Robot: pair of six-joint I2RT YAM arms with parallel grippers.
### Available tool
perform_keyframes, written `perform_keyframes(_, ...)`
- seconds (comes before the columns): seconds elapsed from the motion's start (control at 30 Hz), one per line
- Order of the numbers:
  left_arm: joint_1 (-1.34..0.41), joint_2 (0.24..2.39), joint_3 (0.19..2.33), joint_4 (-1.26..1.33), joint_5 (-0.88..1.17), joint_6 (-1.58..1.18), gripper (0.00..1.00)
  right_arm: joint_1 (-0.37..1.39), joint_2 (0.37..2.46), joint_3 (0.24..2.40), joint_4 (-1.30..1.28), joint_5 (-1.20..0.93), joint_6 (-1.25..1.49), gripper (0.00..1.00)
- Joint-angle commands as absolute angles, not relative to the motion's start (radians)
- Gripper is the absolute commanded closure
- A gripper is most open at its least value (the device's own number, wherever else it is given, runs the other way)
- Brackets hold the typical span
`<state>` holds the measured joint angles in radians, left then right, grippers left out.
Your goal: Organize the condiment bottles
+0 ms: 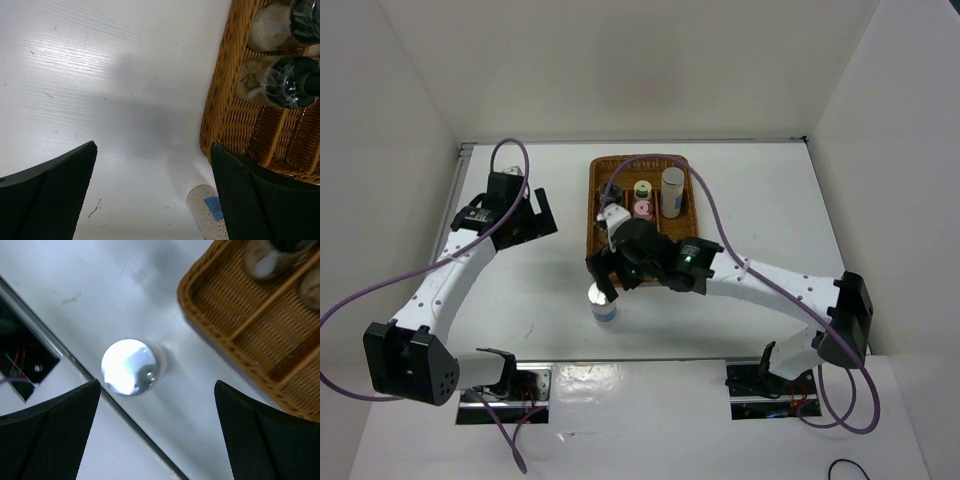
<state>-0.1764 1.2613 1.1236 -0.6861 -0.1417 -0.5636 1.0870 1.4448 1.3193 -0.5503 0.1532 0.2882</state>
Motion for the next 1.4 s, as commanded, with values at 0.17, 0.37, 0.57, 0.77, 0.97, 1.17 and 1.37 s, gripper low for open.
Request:
perform_keyframes(0.17, -0.114, 1.229, 1.135, -0.643, -0.043, -0.506, 0.00, 1.199, 1.525, 1.302, -0.506, 0.172, 0.339, 0.02)
perform_keyframes(0.37, -0.104, 1.197, 1.095, -0.643, -0.032, -0.506, 0.00, 1.221, 1.548, 1.284, -0.462, 0.172, 0.348, 0.02)
perform_keyframes(0.57, -0.104, 1.164, 1.086, -0.643, -0.023, -0.506, 0.00, 1.221, 1.626, 1.293, -0.451, 0.233, 0.339, 0.02)
perform_keyframes(0.77, -0.095, 1.146, 1.077, -0.643, -0.023, -0.497, 0.00, 1.221, 1.674, 1.293, -0.422, 0.245, 0.339, 0.02)
perform_keyframes(0.97, -0.086, 1.137, 1.077, -0.643, -0.023, -0.497, 0.00, 1.221, 1.694, 1.302, -0.410, 0.256, 0.339, 0.11)
perform_keyframes(1.17, -0.086, 1.137, 1.077, -0.643, -0.023, -0.497, 0.00, 1.221, 1.704, 1.293, -0.419, 0.256, 0.339, 0.25)
perform_keyframes(1.37, -0.086, 1.137, 1.077, -0.643, -0.023, -0.497, 0.00, 1.221, 1.713, 1.293, -0.466, 0.267, 0.368, 0.38)
